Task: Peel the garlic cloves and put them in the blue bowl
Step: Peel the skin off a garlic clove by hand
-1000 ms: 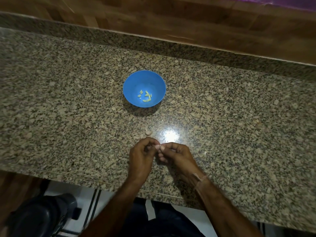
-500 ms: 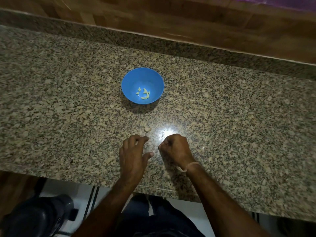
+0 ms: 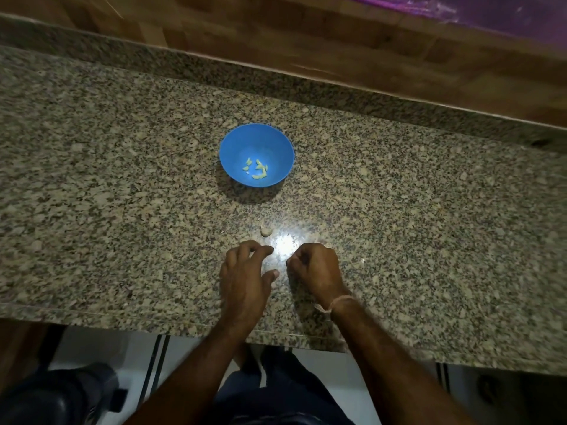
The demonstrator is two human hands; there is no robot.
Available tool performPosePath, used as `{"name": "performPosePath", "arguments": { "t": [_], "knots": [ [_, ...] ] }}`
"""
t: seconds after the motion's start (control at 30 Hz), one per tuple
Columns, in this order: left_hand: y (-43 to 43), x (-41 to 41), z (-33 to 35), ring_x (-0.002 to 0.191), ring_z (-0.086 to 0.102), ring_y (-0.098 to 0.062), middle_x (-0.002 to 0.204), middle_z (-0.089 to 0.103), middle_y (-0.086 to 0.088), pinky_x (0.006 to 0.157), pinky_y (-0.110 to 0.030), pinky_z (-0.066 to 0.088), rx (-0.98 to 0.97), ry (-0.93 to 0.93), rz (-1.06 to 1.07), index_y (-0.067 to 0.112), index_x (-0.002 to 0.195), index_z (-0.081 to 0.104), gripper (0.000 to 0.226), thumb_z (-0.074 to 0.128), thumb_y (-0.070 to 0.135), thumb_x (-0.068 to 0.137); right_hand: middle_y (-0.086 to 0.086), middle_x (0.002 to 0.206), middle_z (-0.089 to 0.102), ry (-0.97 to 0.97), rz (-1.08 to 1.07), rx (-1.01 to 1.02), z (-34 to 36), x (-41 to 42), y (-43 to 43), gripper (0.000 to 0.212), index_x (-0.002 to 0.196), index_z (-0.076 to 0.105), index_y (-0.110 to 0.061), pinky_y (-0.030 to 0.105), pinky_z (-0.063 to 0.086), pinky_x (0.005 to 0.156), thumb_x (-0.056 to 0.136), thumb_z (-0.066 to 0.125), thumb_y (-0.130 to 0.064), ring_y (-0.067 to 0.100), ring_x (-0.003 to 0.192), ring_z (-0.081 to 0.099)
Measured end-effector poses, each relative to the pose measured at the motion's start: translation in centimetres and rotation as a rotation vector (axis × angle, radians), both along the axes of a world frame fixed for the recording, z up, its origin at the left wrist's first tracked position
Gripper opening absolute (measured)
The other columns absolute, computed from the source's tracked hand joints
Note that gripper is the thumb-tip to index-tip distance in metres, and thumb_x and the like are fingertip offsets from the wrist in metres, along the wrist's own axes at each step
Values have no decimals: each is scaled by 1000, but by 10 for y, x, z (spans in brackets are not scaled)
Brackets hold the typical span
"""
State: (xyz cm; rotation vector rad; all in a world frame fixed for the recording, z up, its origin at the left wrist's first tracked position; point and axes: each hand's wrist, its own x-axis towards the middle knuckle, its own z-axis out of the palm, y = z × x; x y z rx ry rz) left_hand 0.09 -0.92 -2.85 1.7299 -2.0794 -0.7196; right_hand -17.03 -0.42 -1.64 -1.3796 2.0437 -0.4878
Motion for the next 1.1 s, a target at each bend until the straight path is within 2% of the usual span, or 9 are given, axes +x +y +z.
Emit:
{"name": "performPosePath", "arguments": {
  "t": [0.1,0.23,0.37,0.5,0.67,0.8,0.9,1.03,1.1],
  "knots": [
    [-2,-4,6,102,61,-7,105,68,21,84,-43,57,161,322,36,38,105,71,13,74,35,93,3,72,77,-397,-161,21,2,2,9,13,82,80,-10,30,61,68,91,81,-19,14,66,73],
    [0,-5,18,81,71,-4,82,74,16,71,-45,62,268,500,107,36,87,72,5,72,39,92,12,70,72,-739,-323,-1,17,15,27,22,86,77,3,31,55,66,97,76,-16,17,62,65],
    [6,-6,30,75,69,-1,77,73,15,69,-39,60,255,461,145,34,83,70,14,72,41,95,5,68,71,-550,-291,-123,29,30,39,31,73,72,-10,31,53,64,99,72,-27,10,65,65],
    [11,-10,38,76,64,1,80,69,16,62,-28,48,171,340,125,37,82,63,17,66,34,98,-5,68,65,-359,-227,-215,30,38,41,32,73,64,-13,22,44,58,103,65,-23,4,65,60],
    [9,-10,48,85,49,-11,86,65,7,65,-30,32,-53,66,27,23,93,67,7,63,23,99,-5,70,65,-367,-198,-175,27,35,35,30,76,63,-7,24,42,59,103,61,-19,0,64,58],
    [4,-15,53,79,60,-10,82,67,12,61,-29,38,153,157,160,26,88,67,16,61,32,101,-1,72,60,-145,-13,-291,24,34,28,23,80,57,-13,31,35,57,102,55,-19,15,66,54],
    [1,-19,52,74,62,-9,79,65,14,58,-27,36,249,197,192,29,84,63,18,60,34,102,1,71,62,-230,-68,-238,23,31,26,24,78,59,-12,34,41,58,102,57,-17,18,66,57],
    [0,-18,57,85,54,-15,85,63,7,67,-30,31,-28,-9,79,21,92,68,6,65,20,97,-7,64,66,-574,-243,13,30,26,18,32,67,64,-17,33,50,64,100,64,-19,10,66,60],
    [-3,-18,53,82,58,-15,82,67,7,65,-31,36,61,34,130,23,87,69,13,65,28,98,-6,67,63,-377,-147,-127,25,26,18,30,73,62,-15,30,46,61,102,60,-21,10,65,58]
  ]
}}
